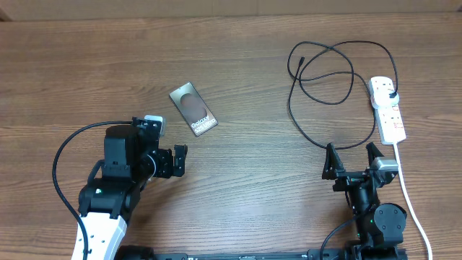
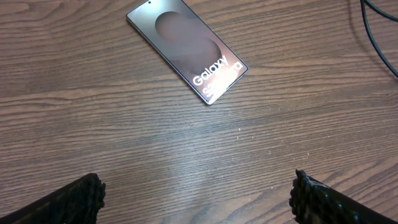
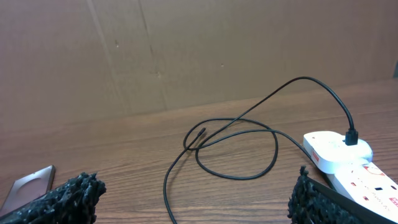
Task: Plug charger to phone and switch on socket
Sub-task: 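Raise the left gripper and move it toward the silver phone, then reach the left gripper forward over the phone and lower onto it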
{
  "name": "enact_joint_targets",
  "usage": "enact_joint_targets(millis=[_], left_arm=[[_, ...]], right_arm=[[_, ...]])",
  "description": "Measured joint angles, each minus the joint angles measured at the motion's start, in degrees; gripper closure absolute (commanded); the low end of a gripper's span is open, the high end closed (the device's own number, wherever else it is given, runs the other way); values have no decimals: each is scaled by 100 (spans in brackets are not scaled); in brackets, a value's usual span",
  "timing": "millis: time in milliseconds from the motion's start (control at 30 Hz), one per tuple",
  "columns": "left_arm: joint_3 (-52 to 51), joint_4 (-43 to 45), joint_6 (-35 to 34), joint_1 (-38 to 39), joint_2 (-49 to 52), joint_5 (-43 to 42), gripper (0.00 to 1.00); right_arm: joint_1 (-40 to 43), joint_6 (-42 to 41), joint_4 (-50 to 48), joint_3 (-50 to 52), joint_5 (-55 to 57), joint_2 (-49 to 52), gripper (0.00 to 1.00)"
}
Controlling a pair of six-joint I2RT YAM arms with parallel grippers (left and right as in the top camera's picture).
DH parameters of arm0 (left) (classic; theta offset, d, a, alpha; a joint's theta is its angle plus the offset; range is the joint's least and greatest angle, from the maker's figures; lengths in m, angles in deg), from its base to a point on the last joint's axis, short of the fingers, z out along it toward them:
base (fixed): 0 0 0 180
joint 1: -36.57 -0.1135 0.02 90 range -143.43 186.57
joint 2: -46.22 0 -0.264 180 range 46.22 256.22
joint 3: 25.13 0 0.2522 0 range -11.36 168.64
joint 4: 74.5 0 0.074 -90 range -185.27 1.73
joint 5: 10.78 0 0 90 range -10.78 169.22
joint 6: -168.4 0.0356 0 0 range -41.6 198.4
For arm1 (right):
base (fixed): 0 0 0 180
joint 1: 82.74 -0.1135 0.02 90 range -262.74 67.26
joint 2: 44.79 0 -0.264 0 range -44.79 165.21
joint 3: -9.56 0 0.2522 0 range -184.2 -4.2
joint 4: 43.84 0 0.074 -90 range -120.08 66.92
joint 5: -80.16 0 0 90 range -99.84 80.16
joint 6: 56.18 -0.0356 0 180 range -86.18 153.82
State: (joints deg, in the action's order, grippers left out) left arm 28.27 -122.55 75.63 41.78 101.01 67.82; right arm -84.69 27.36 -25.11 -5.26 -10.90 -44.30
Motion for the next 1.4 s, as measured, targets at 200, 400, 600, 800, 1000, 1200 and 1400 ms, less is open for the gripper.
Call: enact_joint_targets(millis=[200,400,600,800,1000,1200,1400], left_arm=[[0,0,0,0,0,0,0],[0,0,0,0,0,0,0],[0,0,0,0,0,0,0],[0,0,0,0,0,0,0],[0,0,0,0,0,0,0],[4,326,0,0,0,0,0],[31,1093,-407,0,221,2,0]], right_arm=[[0,0,-2,0,2,0,0],[0,2,-2,0,-2,0,0],[0,2,0,0,2,0,0],[0,2,-2,0,0,0,0],[0,2,0,0,0,0,0],[0,2,0,0,-2,0,0],[0,0,0,0,-2,0,0]])
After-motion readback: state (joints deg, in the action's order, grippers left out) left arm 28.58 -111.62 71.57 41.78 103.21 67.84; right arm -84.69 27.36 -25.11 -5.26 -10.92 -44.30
